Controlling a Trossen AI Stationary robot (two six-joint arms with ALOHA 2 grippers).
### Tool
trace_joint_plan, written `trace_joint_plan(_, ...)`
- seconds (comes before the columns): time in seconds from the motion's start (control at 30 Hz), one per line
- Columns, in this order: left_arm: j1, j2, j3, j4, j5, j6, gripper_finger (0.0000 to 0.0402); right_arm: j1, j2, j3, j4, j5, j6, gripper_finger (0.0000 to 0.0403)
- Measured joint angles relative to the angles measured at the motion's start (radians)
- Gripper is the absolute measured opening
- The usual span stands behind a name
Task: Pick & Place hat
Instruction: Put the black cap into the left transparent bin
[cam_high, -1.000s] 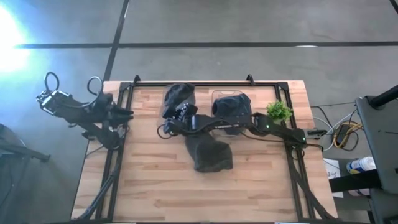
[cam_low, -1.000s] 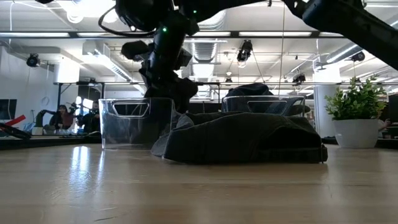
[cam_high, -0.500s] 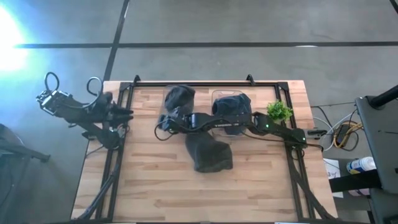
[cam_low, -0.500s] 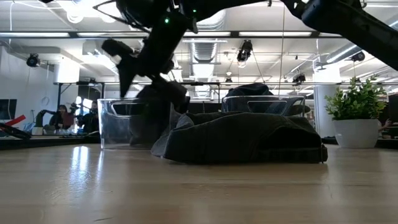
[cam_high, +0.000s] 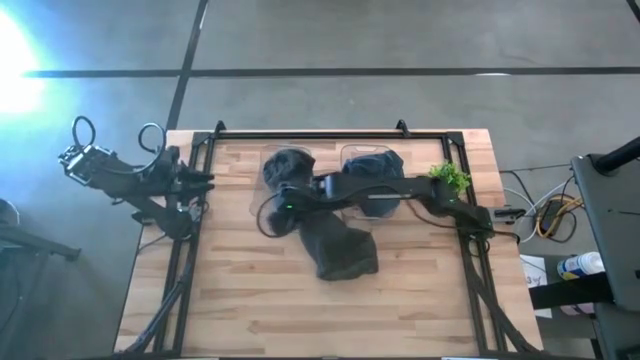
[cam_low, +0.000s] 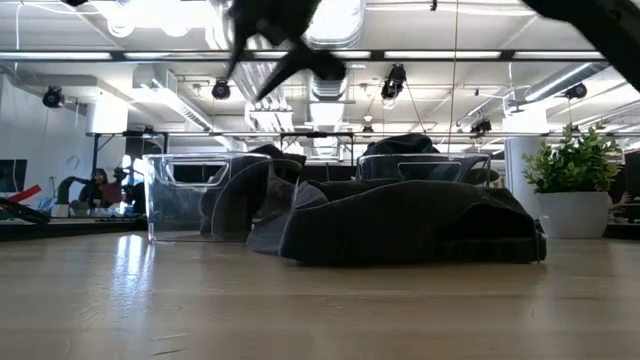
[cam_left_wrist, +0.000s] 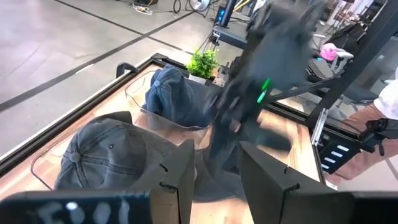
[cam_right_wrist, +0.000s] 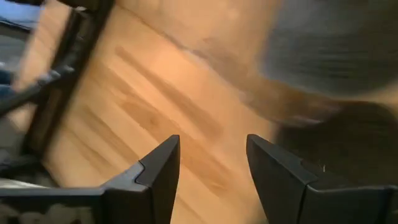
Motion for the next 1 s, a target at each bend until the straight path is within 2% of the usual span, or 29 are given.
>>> trace_joint_plan(0.13,0.000,0.001,-0.043,0.027,0.004,-0.016,0.0117,0.039,-0.085,-0.006,-0.282,0.053,-0.101,0.0180)
trace_joint_plan(0.27,0.000,0.011,-0.140,0.115,0.097,-0.001,0.0117,0.128,-0.096,-0.051,-0.471,0.099,-0.215,0.0180)
trace_joint_plan(0.4,0.000,0.036,-0.242,0.289,0.185,-0.002,0.0117,0.237,-0.106,-0.124,-0.485,0.107,-0.314,0.0180)
trace_joint_plan(0.53,0.000,0.089,-0.306,0.406,0.205,-0.081,0.0117,0.344,-0.099,-0.242,-0.353,0.152,-0.347,0.0178)
trace_joint_plan(0.67,-0.005,0.162,-0.348,0.411,0.209,-0.237,0.0117,0.410,-0.099,-0.385,-0.173,0.233,-0.231,0.0172)
trace_joint_plan(0.77,-0.008,0.228,-0.378,0.412,0.210,-0.349,0.0117,0.419,-0.097,-0.485,-0.080,0.401,-0.060,0.0168)
trace_joint_plan(0.9,-0.015,0.306,-0.400,0.418,0.215,-0.470,0.0117,0.410,-0.099,-0.559,-0.067,0.599,0.181,0.0162)
trace_joint_plan(1.0,-0.033,0.369,-0.412,0.419,0.214,-0.541,0.0117,0.388,-0.098,-0.620,-0.010,0.593,0.283,0.0159)
